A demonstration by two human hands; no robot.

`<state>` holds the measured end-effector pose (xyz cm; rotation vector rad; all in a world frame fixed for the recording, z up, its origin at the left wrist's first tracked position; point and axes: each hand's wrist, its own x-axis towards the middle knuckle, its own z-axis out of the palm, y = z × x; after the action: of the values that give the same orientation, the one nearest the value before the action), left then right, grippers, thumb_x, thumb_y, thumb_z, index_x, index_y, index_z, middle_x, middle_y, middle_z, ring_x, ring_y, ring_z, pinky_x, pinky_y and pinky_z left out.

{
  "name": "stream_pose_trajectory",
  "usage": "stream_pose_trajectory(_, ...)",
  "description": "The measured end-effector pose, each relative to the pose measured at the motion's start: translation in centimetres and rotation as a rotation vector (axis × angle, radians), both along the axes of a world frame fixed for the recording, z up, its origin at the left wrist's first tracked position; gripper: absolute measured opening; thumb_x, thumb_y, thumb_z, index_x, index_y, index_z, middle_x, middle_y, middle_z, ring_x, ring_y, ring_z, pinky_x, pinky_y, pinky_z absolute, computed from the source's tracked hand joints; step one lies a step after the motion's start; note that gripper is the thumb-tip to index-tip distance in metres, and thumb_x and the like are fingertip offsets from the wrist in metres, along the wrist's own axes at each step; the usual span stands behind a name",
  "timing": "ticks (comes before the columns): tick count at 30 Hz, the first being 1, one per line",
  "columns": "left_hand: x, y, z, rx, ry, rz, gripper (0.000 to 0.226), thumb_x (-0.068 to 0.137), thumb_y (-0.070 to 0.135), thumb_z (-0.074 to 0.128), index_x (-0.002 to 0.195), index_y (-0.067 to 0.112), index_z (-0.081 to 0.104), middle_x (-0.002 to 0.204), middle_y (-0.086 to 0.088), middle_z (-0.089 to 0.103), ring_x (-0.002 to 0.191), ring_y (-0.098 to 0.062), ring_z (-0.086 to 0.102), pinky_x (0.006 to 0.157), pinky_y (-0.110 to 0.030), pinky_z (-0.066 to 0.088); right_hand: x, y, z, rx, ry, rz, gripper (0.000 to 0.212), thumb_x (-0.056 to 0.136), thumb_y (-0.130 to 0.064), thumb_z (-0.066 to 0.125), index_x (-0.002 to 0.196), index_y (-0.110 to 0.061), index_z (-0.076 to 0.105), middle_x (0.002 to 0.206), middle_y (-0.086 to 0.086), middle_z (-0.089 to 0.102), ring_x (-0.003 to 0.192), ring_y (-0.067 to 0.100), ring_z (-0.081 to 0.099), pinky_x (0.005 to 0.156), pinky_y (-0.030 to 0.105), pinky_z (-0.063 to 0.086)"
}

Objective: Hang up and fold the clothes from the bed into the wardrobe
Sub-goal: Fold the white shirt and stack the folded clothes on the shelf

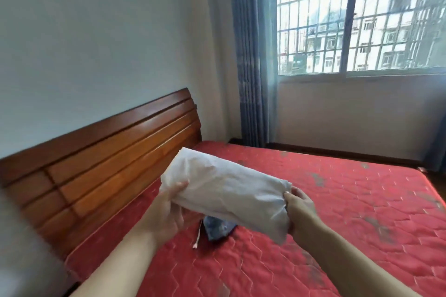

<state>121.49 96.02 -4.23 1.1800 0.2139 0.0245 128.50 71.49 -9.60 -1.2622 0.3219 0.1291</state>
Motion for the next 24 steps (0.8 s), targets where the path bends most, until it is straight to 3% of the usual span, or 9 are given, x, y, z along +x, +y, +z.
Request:
stream_pose_trajectory(4, -7.7, 4.5, 1.7, 0.035, 0.053, 0.080, 0.043, 0.089, 0.025, 0.053, 0.130, 0.012, 0.059, 0.124, -0.018, 0.066, 0.112, -0.035, 0.064, 0.089, -0.052, 0.053, -3.5, 3.2, 3.3, -0.142, -0.131, 0.110, 0.024, 0.097, -0.007, 0.046, 0.097, -0.019, 0.068, 0.093, 0.010, 0.071, 0.077, 0.026, 0.065, 0.074, 0.041, 0.054)
stream_pose_trajectory(8, -14.2, 10.9, 4.2, 0.129, 0.131, 0.230, 0.039, 0.091, 0.031, 0.056, 0.121, 0.009, 0.064, 0.113, -0.020, 0.070, 0.101, -0.034, 0.068, 0.084, -0.048, 0.058, -5.8, 10.8, 7.2, -0.247, -0.263, 0.264, 0.019, 0.096, -0.012, 0.052, 0.092, -0.014, 0.070, 0.084, 0.006, 0.068, 0.069, 0.021, 0.061, 0.063, 0.032, 0.050)
stream_pose_trajectory(12, -21.0, 18.9, 6.1, 0.173, 0.180, 0.384, 0.038, 0.089, 0.038, 0.062, 0.117, 0.012, 0.064, 0.111, -0.020, 0.068, 0.100, -0.033, 0.068, 0.086, -0.051, 0.056, -9.6, 21.0, 11.3, -0.159, -0.297, 0.478, 0.017, 0.090, -0.025, 0.066, 0.098, -0.010, 0.071, 0.084, 0.009, 0.070, 0.074, 0.024, 0.066, 0.071, 0.037, 0.053)
stream_pose_trajectory(14, -25.3, 23.3, 6.2, 0.152, 0.161, 0.475, 0.031, 0.092, 0.032, 0.060, 0.114, 0.010, 0.064, 0.103, -0.016, 0.071, 0.099, -0.031, 0.068, 0.079, -0.046, 0.059, -12.3, 26.4, 12.5, -0.113, -0.294, 0.678, 0.030, 0.082, -0.028, 0.074, 0.109, -0.016, 0.067, 0.098, 0.010, 0.072, 0.089, 0.027, 0.070, 0.078, 0.040, 0.056)
stream_pose_trajectory(18, -34.7, 32.1, 5.2, 0.091, 0.128, 0.634, 0.032, 0.090, 0.021, 0.059, 0.119, 0.007, 0.063, 0.099, -0.015, 0.074, 0.091, -0.028, 0.071, 0.066, -0.038, 0.060, -18.2, 37.9, 11.4, -0.130, -0.376, 1.135, 0.071, 0.065, -0.015, 0.080, 0.128, -0.026, 0.049, 0.120, 0.008, 0.062, 0.106, 0.028, 0.067, 0.083, 0.048, 0.057)
stream_pose_trajectory(21, -41.1, 37.3, 4.6, 0.082, 0.144, 0.719, 0.044, 0.076, 0.016, 0.064, 0.119, 0.009, 0.063, 0.097, -0.015, 0.074, 0.084, -0.028, 0.073, 0.067, -0.041, 0.061, -22.3, 45.7, 10.2, -0.141, -0.418, 1.195, 0.061, 0.076, -0.004, 0.072, 0.128, -0.029, 0.050, 0.119, 0.009, 0.063, 0.103, 0.029, 0.068, 0.084, 0.052, 0.057)
stream_pose_trajectory(24, -45.7, 40.9, 4.3, 0.076, 0.181, 0.791, 0.044, 0.071, 0.009, 0.061, 0.114, 0.008, 0.064, 0.089, -0.016, 0.074, 0.076, -0.031, 0.072, 0.080, -0.048, 0.058, -25.0, 51.8, 9.9, -0.050, -0.466, 1.271, 0.048, 0.090, 0.000, 0.061, 0.129, -0.026, 0.053, 0.115, 0.009, 0.067, 0.102, 0.029, 0.069, 0.082, 0.045, 0.058)
